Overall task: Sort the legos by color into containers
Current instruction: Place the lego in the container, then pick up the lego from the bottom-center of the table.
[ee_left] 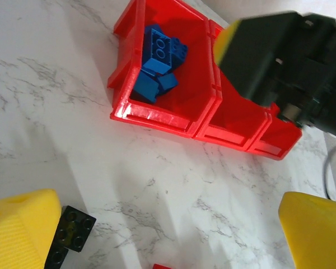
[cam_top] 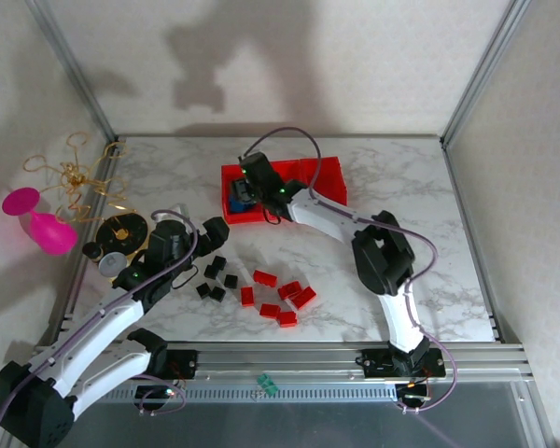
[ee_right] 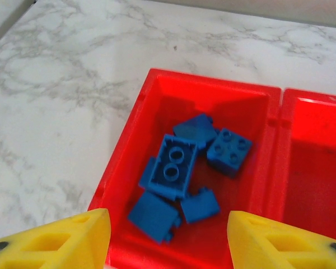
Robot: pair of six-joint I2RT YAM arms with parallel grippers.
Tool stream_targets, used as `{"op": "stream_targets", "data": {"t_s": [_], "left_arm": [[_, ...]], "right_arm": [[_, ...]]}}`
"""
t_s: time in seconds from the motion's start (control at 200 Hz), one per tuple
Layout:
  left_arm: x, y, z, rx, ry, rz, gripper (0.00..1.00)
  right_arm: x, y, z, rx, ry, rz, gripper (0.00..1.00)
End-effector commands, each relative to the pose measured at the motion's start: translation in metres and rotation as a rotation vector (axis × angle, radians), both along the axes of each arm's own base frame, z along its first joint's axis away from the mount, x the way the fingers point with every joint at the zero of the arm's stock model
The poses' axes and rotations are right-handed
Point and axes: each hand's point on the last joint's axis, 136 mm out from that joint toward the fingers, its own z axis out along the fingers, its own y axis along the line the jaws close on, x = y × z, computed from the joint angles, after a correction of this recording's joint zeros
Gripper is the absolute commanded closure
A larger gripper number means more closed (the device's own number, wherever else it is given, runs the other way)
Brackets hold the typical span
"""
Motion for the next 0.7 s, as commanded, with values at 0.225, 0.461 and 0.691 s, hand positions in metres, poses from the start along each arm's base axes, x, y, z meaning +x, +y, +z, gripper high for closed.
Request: {"op": "stream_targets", "data": {"t_s": [0.225, 0.461, 0.691], "left_arm": [[-0.014, -0.026, -0.002, -0.065, 0.002, -0.064, 0.0], [-0.022, -0.04, -0.007, -0.088, 0.018, -0.076, 0.0], [-0.031, -0.037, -0.017, -0.112, 0.042, -0.057, 0.0]], "right_arm": [[-0.085, -0.057, -0.013, -0.001, 0.145, 0.033, 0.36], [-0.132, -0.086, -0.037, -0.053, 0.233, 0.074, 0.3], [-0.178, -0.091, -0.067, -0.131, 0.294, 0.194, 0.24]]}}
